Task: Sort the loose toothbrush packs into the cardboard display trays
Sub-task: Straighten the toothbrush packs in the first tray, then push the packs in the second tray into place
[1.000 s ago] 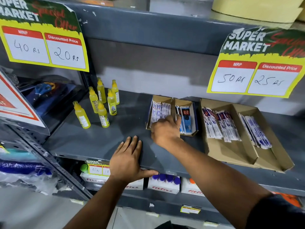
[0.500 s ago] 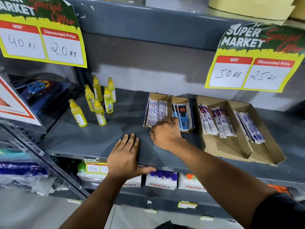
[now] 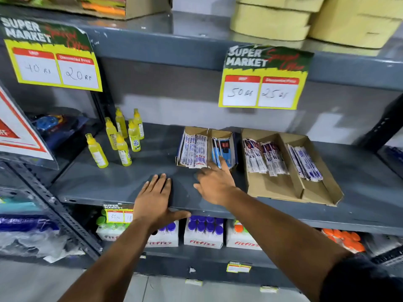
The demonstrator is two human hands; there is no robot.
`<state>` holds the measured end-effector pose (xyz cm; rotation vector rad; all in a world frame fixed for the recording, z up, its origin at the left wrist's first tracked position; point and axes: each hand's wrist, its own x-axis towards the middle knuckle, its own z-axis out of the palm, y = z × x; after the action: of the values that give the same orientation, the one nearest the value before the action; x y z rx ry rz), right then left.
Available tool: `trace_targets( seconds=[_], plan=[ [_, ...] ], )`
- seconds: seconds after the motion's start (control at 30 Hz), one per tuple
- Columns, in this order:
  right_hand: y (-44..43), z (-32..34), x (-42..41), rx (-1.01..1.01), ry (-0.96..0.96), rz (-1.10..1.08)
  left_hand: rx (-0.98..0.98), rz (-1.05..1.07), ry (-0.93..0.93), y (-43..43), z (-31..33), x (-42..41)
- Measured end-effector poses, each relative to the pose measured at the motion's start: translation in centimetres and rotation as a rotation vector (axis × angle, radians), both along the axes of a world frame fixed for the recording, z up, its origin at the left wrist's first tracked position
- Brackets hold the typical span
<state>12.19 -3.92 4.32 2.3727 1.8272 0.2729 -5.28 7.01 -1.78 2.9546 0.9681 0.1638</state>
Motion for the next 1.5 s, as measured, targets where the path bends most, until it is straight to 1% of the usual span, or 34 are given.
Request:
trace_targets(
  seconds=[0.07, 0.13, 0.2, 0.27, 0.3, 0.33, 0.37, 0.43, 0.5, 0.53, 0.6, 0.7, 0.77, 0.87, 0.93, 1.1, 1.13, 1.23, 1.43, 1.5],
  plan=[
    [-1.0, 0.3, -0.3, -0.001, 0.006, 0.013, -0.034, 0.034, 0.019, -0.6, 0.2, 0.1],
    [-1.8, 0.2, -0.6, 0.05, 0.056, -0.012, -0.075, 0.074, 0.042, -0.9, 0.5, 0.1],
    [-3.2, 0.3, -0.5, 0.108, 0.088, -0.073, -0.094, 0.097, 0.074, -1.1, 0.6, 0.2],
    [-4.7, 0.3, 0.2, 0.128, 0.066, -0.151, -0.094, 0.118, 0.077, -1.1, 0.6, 0.0],
    [-5.0, 0.3, 0.5, 0.131, 0.052, -0.187, -0.097, 0.121, 0.087, -0.6, 0.7, -0.5],
    [-8.0, 0.2, 2.0, 0.106, 0.038, -0.262, -0.103, 0.085, 0.113, -2.0, 0.6, 0.9],
    [-8.9, 0.3, 2.5, 0.091, 0.04, -0.313, -0.098, 0.08, 0.125, -2.0, 0.6, 0.9],
    [-9.6, 0.3, 3.5, 0.141, 0.111, -0.41, -0.096, 0.099, 0.12, -1.8, 0.8, 0.4],
    [-10.6, 0.7, 4.7, 0.224, 0.243, -0.541, -0.097, 0.101, 0.148, -1.5, 0.8, 0.5],
    [-10.8, 0.9, 5.5, 0.235, 0.299, -0.575, -0.095, 0.099, 0.155, -1.3, 0.7, 0.5],
    [-11.2, 0.8, 7.3, 0.167, 0.407, -0.617, -0.092, 0.093, 0.18, -1.5, 0.9, 0.9],
    [-10.6, 0.2, 8.1, -0.002, 0.545, -0.662, -0.091, 0.094, 0.187, -1.2, 0.7, 1.0],
    [-10.2, -0.4, 8.1, 0.003, 0.617, -0.725, -0.089, 0.093, 0.196, -1.2, 0.7, 1.0],
    [-9.8, -1.0, 8.8, 0.117, 0.602, -0.799, -0.084, 0.097, 0.195, -1.0, 0.5, 1.0],
    [-9.8, -1.2, 9.5, 0.179, 0.624, -0.841, -0.088, 0.095, 0.196, -1.0, 0.5, 1.0],
    [-9.2, -2.3, 10.7, 0.241, 0.694, -0.803, -0.073, 0.084, 0.181, -0.9, 0.5, 0.8],
    [-9.1, -2.4, 10.9, 0.281, 0.683, -0.809, -0.077, 0.077, 0.179, -0.9, 0.5, 0.8],
    [-8.9, -2.4, 11.3, 0.448, 0.554, -0.837, -0.073, 0.065, 0.184, -1.0, 0.4, 0.6],
    [-7.8, -1.7, 12.4, 0.466, 0.354, -0.904, -0.077, 0.062, 0.177, -0.8, 0.2, 0.6],
    [-7.5, -2.0, 12.6, 0.455, 0.342, -0.882, -0.078, 0.06, 0.169, -1.1, 0.2, 0.6]
  ],
)
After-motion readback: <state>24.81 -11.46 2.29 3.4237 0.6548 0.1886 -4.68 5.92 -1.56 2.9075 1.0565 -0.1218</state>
